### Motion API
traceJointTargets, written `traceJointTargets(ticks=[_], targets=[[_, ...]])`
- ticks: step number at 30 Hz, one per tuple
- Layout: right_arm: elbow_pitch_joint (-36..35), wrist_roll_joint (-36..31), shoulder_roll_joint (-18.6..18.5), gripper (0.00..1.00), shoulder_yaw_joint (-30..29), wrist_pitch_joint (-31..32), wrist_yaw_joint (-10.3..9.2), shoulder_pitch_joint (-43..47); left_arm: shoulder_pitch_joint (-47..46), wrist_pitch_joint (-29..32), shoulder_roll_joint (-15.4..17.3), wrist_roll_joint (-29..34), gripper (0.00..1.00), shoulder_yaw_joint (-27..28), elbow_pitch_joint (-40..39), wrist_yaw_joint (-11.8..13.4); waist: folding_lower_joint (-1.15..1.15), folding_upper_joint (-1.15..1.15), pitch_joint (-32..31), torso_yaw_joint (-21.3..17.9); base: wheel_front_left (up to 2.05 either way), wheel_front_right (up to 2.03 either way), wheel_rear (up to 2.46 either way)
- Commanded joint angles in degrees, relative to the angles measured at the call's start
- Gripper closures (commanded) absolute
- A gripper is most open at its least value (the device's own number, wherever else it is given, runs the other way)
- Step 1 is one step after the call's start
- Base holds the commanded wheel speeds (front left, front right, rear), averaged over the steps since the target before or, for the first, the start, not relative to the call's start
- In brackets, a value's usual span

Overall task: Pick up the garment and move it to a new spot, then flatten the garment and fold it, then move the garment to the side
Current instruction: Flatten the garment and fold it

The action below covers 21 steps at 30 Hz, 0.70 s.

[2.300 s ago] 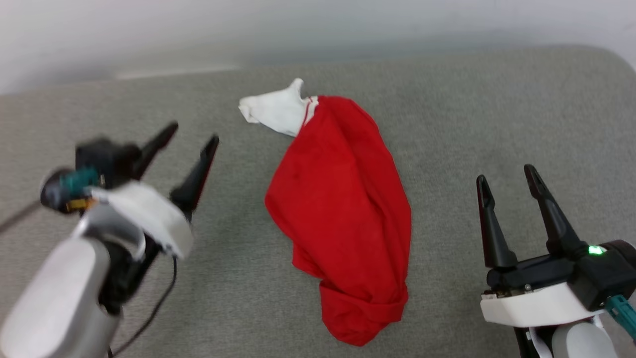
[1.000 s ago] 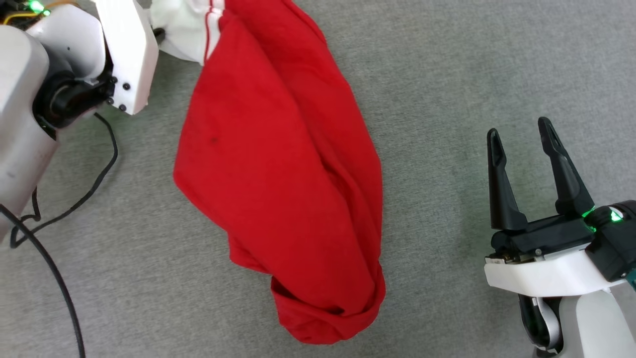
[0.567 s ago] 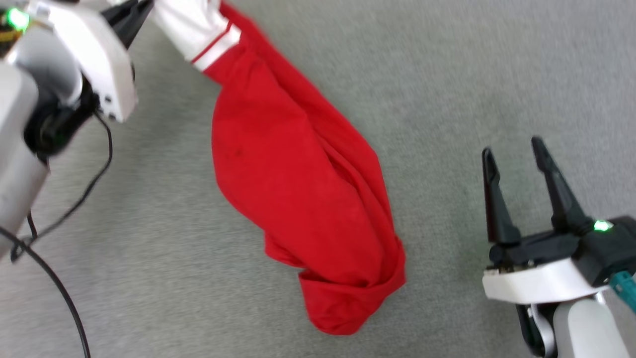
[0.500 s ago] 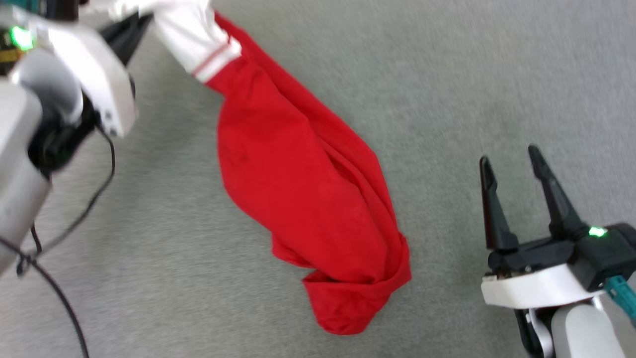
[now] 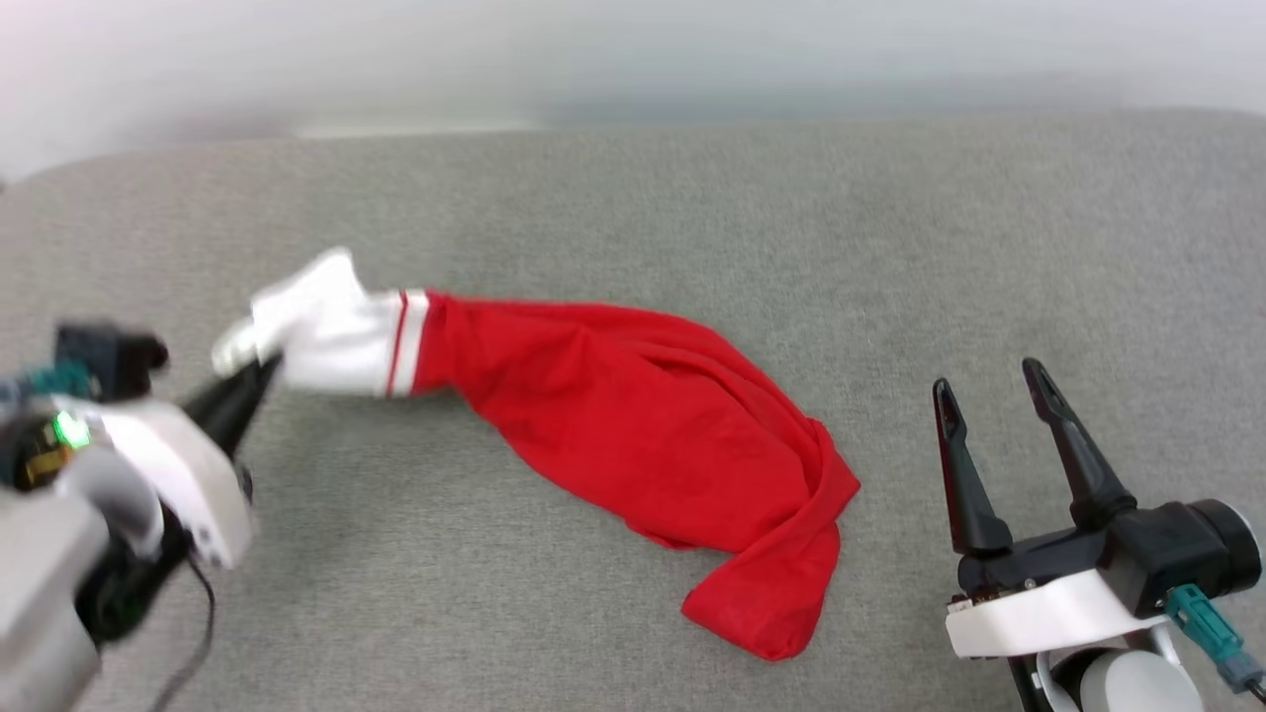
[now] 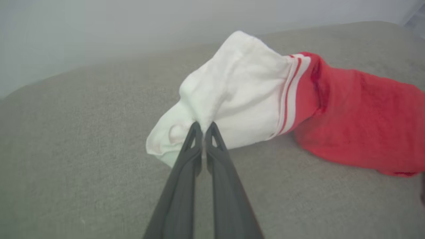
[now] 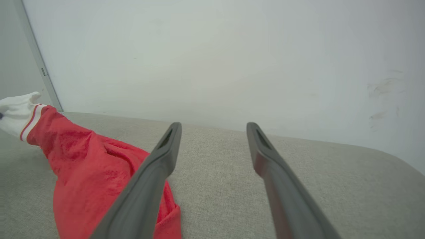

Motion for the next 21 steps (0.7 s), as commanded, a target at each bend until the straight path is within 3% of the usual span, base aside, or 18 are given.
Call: traceJointTargets(ticks=[1,2,5,9,12,17,21], targets=[[0.4,0.1,0.1,0.0,0.0,-0.1,-0.04,0.9,2.6,-1.0,-0.2,-0.5,1.0,-0.5,0.2,0.5,0.02,0.0,-1.7,1.0,0.0,0.0,0.0],[0.6,0.1,0.1,0.0,0.1,-0.1,-0.04,1.1,4.2,-1.6,-0.4,-0.7,0.98,-0.8,0.7,0.9,0.02,0.0,-2.1,1.2,0.0,0.0,0.0],[1.0,0.1,0.1,0.0,0.4,-0.1,-0.04,1.7,8.0,-3.2,-1.1,0.0,0.0,-2.1,2.0,2.3,0.02,0.0,-3.3,1.5,0.0,0.0,0.0],[1.5,-0.3,0.1,0.0,0.6,-0.1,-0.04,2.1,10.2,-5.7,-2.7,3.1,0.0,-3.3,3.2,3.9,0.02,0.0,-4.5,1.8,0.0,0.0,0.0],[1.5,-0.4,0.1,0.0,0.3,-0.1,-0.04,2.5,10.8,-7.1,-4.8,3.9,0.0,0.5,2.7,5.9,0.02,0.0,-5.3,2.1,0.0,0.0,0.0],[1.1,-0.3,0.1,0.0,0.3,-0.1,-0.04,3.3,15.4,-7.2,-8.5,13.5,0.0,16.1,-6.5,10.1,0.02,0.0,-6.6,2.5,0.0,0.0,0.0],[0.4,-0.1,0.1,0.0,0.3,-0.1,-0.04,3.9,23.4,-7.3,-13.4,22.3,0.0,28.8,-16.8,11.8,0.02,0.0,-7.4,2.4,0.0,0.0,0.0]])
